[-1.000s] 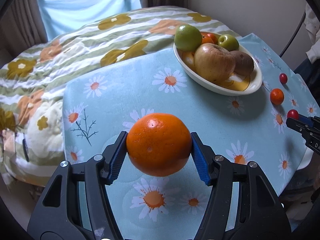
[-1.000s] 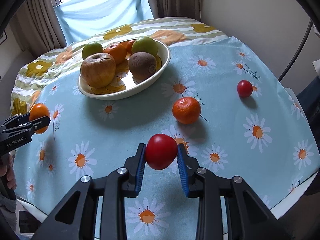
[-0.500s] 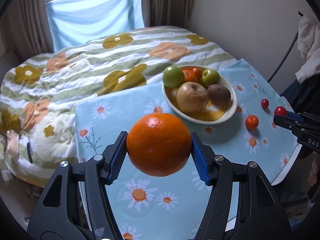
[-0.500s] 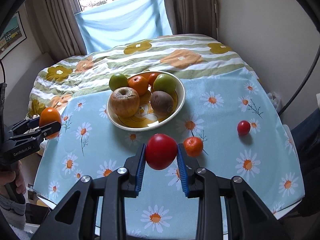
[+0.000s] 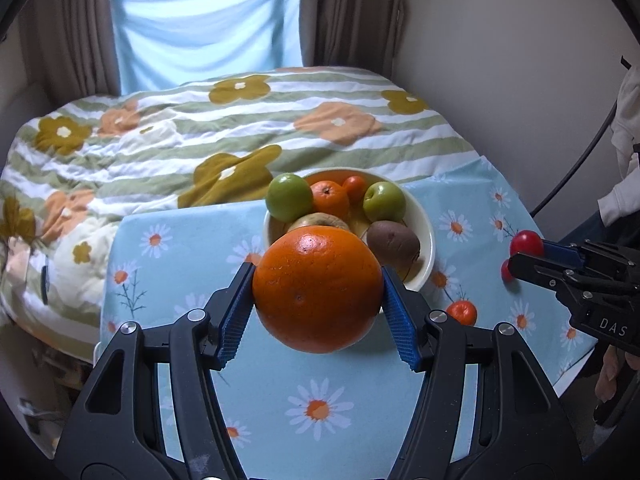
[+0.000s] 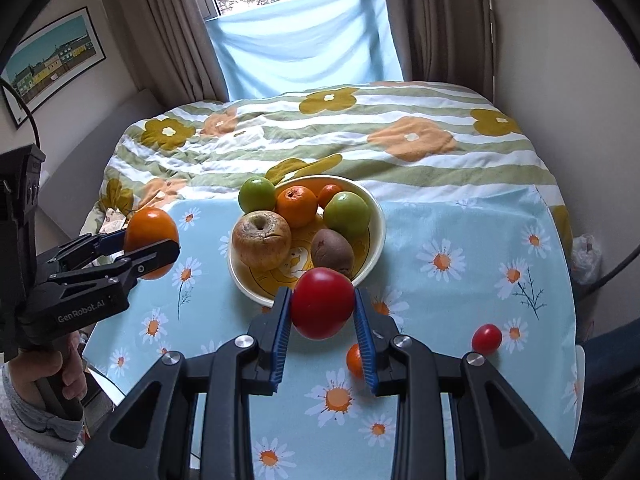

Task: Organize fruits
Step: 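Carry the orange into the bowl and open the left tool while the right tool carries the tomato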

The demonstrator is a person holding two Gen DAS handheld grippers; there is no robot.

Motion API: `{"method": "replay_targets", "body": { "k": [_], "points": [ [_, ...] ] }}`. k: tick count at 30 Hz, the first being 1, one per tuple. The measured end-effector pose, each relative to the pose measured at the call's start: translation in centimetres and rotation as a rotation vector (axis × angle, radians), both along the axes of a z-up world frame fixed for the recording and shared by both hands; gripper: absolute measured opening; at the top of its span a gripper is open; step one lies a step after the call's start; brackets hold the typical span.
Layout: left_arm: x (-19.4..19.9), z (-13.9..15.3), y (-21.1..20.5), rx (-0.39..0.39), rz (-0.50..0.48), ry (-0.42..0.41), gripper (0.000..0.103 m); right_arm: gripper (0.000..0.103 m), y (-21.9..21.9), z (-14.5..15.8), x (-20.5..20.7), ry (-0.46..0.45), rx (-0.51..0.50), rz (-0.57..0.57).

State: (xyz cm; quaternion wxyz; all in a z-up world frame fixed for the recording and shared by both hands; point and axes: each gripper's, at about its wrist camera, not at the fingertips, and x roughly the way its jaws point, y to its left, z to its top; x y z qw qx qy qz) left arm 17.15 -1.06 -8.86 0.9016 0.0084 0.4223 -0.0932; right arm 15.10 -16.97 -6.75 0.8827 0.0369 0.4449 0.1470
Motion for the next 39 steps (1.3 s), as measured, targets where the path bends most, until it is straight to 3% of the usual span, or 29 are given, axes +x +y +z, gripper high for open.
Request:
{"method": "replay_targets", "body": {
  "k": [19,36,38,39],
  "points": [
    [3.3,-4.8,-7.0,0.057,0.078,0.038,0.066,0.029,-5.0,-0.9,6.6,0.003,-0.022,0.149],
    [5.0,-8.2,-9.7,0.125,0.099,0.081,0.067,0.028,-6.2,-2.5,8.3,0.027,-0.019,0.184],
    [4.7,-7.9,-9.7,0.122,0.099,0.069,0.071,0.029,-6.2,-2.5,8.3,0.026,-0.018,0.185],
    [4.6,-7.4,-9.6,0.122,0.100,0.054,0.084,0.029,-6.2,-2.5,8.3,0.025,-0.016,0.186]
  ]
}}
